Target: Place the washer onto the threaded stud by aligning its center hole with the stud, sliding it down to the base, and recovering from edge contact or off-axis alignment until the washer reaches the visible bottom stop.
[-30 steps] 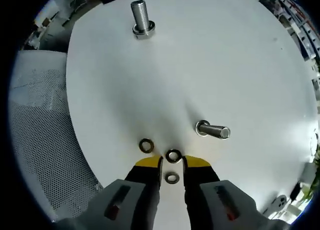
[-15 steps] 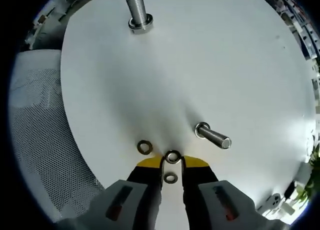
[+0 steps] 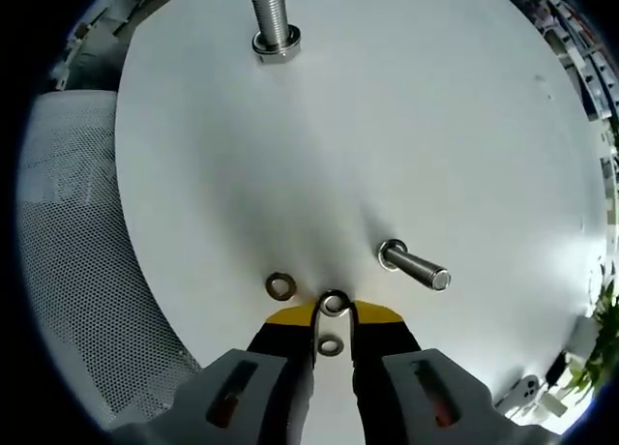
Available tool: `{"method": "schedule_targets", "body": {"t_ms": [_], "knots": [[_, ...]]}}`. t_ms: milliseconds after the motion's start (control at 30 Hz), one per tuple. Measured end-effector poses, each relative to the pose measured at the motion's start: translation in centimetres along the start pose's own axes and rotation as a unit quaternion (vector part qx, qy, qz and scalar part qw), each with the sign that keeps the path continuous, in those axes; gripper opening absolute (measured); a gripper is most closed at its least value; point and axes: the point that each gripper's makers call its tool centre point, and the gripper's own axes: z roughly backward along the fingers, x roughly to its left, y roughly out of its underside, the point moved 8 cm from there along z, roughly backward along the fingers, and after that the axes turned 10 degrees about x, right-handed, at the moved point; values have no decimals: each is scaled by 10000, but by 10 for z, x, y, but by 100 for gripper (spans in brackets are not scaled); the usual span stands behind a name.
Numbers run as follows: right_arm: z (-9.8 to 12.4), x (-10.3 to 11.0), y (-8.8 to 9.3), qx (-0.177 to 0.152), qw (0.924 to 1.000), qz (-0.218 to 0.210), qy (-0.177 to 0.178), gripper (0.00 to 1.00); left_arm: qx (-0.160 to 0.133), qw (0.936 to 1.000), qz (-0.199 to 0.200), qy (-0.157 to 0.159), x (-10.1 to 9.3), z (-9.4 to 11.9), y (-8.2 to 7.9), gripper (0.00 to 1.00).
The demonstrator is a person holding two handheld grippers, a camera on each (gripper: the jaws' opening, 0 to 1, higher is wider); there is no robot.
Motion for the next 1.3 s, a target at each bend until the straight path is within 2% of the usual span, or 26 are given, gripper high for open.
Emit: {"method": "schedule_targets", "body": {"t_ms": [133, 167, 200, 233, 300, 500, 600, 633, 733, 833, 900, 1000, 1067, 1200, 1300], "knots": [[-1, -1, 1, -73, 9999, -80, -6, 13, 6, 10000, -2, -5, 0, 0, 0, 21], [-2, -7, 1, -178, 9991, 68, 368, 4, 3, 10000, -15, -10, 0, 0, 0, 21], [-1, -11, 2, -185, 9972, 313, 646, 4, -3, 10000, -16, -13, 0, 0, 0, 21], [-3, -4, 3, -175, 9992, 25, 346, 4, -24, 10000, -2, -12, 0, 1, 0, 21], [-3, -6, 3, -197, 9994, 86, 278, 4, -33, 10000, 23, -18, 0, 1, 0, 21], [-3, -8, 6, -381, 9990, -223, 48, 6, 14, 10000, -14, 1, -1, 0, 0, 21], [-1, -6, 4, -390, 9984, -321, -239, 11, -8, 10000, 43, -8, 0, 0, 0, 21], [0, -4, 3, -494, 9974, -452, -275, 13, -4, 10000, 23, -13, 0, 0, 1, 21], [5, -2, 1, -556, 9977, -345, -188, 15, 13, 10000, -6, -21, 0, 0, 1, 21], [13, -2, -9, -863, 9962, -139, 49, 17, -17, 10000, 17, -32, 0, 1, 0, 21], [18, 2, -16, -1232, 9924, -37, 34, 18, -20, 10000, -1, -18, -1, 1, 0, 21], [17, 4, -21, -1218, 9917, 336, 253, 19, -8, 10000, -36, -14, -1, 0, 0, 21], [17, 6, -22, -1196, 9915, 394, 319, 19, -9, 10000, -21, -20, -1, 0, 0, 21], [12, 8, -26, -1261, 9917, 244, 1, 20, 1, 10000, -22, -17, 0, 0, 1, 21], [10, 8, -29, -1273, 9915, 279, -39, 21, -3, 10000, -28, -19, 0, 0, 0, 21]]}}
